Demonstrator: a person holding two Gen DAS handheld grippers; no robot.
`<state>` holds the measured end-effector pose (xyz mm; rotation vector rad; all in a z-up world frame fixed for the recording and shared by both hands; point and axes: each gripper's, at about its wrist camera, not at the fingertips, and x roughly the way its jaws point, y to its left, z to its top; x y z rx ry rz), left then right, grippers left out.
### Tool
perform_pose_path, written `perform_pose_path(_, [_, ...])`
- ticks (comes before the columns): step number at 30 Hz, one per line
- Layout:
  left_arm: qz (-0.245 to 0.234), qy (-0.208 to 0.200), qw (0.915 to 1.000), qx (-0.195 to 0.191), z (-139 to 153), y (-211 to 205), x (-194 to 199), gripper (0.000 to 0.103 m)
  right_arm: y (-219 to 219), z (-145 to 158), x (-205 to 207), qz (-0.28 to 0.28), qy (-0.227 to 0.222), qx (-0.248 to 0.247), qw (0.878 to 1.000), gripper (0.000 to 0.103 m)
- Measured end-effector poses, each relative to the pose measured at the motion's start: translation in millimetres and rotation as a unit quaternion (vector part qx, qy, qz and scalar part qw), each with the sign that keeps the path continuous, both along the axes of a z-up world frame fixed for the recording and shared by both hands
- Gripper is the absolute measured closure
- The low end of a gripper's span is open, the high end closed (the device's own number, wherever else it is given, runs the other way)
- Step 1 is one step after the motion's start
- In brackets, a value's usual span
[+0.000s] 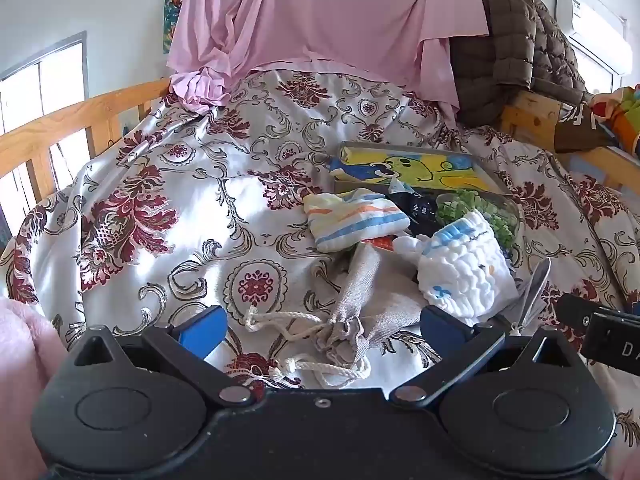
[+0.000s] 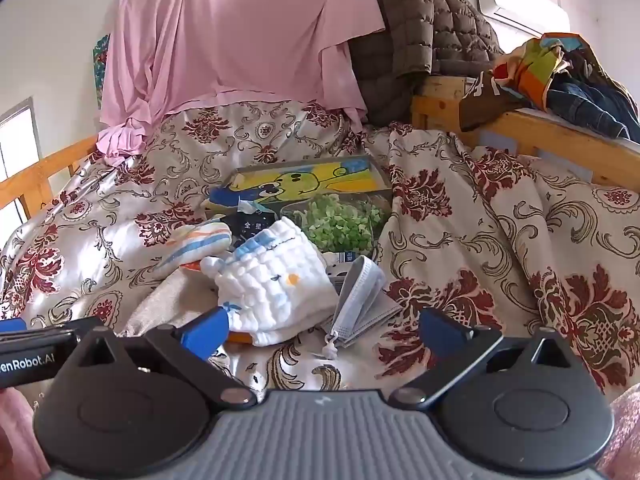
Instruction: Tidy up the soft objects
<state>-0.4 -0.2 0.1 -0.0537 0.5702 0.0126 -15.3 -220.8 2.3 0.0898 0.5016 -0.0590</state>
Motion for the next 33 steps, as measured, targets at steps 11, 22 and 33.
perform_pose_path(11, [-0.005, -0.001, 1.0, 0.007, -0.9, -3.0, -0.5, 0.001, -2.0, 0.5, 1.0, 0.0, 0.001, -0.002, 1.0, 0.0])
perform_pose_path(22, [-0.008, 0.002, 0.9999, 0.008, -2.5, -5.1, -0.6, 0.001, 0.2, -3.0, 0.6, 0.001, 0.003, 0.002, 1.0, 0.0])
perform_pose_path(33, [-0.008, 0.002, 0.9999, 0.008, -2.0, -4.7, -0.9, 0.001, -1.8, -2.3, 1.6, -0.001, 0.006, 0.008, 1.0, 0.0])
